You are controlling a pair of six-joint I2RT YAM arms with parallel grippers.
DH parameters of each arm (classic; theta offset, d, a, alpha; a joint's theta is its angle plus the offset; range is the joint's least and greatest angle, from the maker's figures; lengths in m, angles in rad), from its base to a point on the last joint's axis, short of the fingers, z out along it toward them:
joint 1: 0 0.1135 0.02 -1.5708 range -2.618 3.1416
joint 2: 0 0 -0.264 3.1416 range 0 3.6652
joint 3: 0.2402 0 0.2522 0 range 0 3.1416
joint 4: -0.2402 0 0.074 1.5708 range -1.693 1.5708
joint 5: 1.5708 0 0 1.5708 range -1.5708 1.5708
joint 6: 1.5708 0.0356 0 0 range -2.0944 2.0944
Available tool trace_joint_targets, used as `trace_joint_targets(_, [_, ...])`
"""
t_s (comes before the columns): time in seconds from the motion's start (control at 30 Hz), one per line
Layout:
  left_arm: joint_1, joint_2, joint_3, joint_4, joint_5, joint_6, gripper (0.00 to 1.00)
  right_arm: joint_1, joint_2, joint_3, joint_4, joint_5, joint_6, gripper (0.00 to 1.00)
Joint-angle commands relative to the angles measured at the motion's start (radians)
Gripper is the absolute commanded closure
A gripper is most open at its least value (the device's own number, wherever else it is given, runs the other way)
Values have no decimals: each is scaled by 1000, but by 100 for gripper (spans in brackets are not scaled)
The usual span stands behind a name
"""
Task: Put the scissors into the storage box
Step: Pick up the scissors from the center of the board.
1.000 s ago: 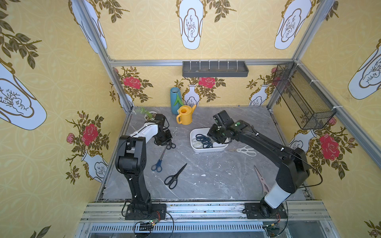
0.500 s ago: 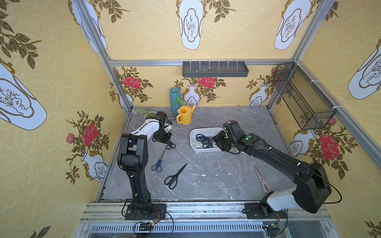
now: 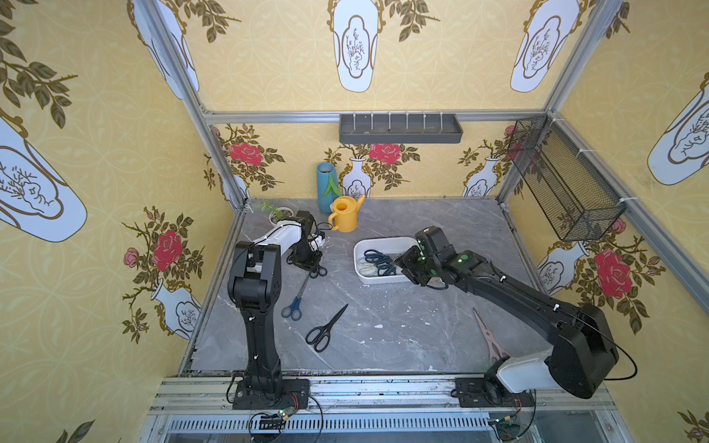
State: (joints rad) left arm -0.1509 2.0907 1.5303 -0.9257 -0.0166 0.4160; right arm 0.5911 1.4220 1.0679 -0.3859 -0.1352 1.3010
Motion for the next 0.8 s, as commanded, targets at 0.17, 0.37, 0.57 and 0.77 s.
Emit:
trace_joint_targets(0.17, [1, 28, -53, 39, -64, 52, 76, -1, -23, -7, 37, 26, 9, 56])
trace_joint_targets(0.37, [1, 34, -91, 58, -82, 86, 82, -9, -35, -19, 38, 35, 21, 56])
trace_joint_targets(0.57, [-1, -27, -65, 29, -40, 101, 97, -24, -29, -9, 41, 40, 15, 56])
trace_joint_targets(0.77, [1, -125, -7, -42, -6, 77, 100, -54, -17, -6, 59, 7, -3, 57])
